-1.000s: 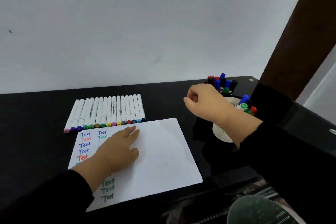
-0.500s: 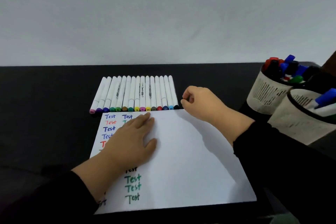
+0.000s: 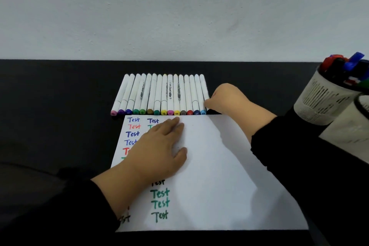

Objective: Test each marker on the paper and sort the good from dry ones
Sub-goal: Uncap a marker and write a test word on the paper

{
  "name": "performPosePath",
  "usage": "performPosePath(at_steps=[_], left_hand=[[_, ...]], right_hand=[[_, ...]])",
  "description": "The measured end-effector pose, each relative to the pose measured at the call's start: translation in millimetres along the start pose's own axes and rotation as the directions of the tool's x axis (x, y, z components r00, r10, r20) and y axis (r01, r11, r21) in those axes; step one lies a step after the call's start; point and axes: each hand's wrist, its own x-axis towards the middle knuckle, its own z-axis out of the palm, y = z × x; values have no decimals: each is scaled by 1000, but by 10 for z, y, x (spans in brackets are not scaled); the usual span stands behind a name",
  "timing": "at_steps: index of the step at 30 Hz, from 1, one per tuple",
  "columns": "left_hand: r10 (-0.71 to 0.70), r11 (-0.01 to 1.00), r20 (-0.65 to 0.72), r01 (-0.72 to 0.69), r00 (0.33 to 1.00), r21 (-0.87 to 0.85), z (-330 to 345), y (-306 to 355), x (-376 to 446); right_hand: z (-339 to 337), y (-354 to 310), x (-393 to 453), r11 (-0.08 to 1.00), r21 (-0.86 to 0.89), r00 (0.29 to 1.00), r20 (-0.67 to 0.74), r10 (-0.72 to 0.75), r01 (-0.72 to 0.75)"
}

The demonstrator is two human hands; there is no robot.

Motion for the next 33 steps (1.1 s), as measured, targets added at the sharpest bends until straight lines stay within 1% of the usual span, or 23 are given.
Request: performPosePath(at_steps=[3,6,12,16,18,20,22,25,29,31,33], left_hand=[[-5,1000,9,5,1000,-1,-8,4,5],[-14,1000,24,14,1000,-7,-9,6,7],[-20,1000,95,18,995,13,-58,12,-2],[-52,998,135,56,989,-33,-182,44,0],[-84,990,94,94,992,-101,-215,74,-7],[-123,974,6,122,992,-192,-225,100,-34],[-178,943,-99,141,979,-303,-236,128,-89],[-245,909,-204,151,948,-389,-263,174,-233],[-262,908,-240,155,935,-388,-282,173,-422],[-269,908,-240,163,933,-385,-293,123,-481],[-260,914,-222,165,940,-372,-306,66,-530]], right_hand=[[-5,-30,-7,1000,22,1000,-6,23,-23],[-28,-39,-48,994,95,999,-12,49,-47],[-160,42,-212,929,360,989,-77,124,-89],[-292,141,-474,818,573,975,-151,165,-50],[-329,187,-662,756,654,965,-192,179,-10],[-329,212,-842,716,698,959,-219,182,24],[-297,226,-991,696,716,958,-235,164,56],[-228,227,-1176,694,711,965,-245,93,114],[-155,185,-1337,703,694,969,-244,29,154],[-133,165,-1372,690,708,970,-239,33,151],[-108,128,-1380,653,748,974,-216,72,118]])
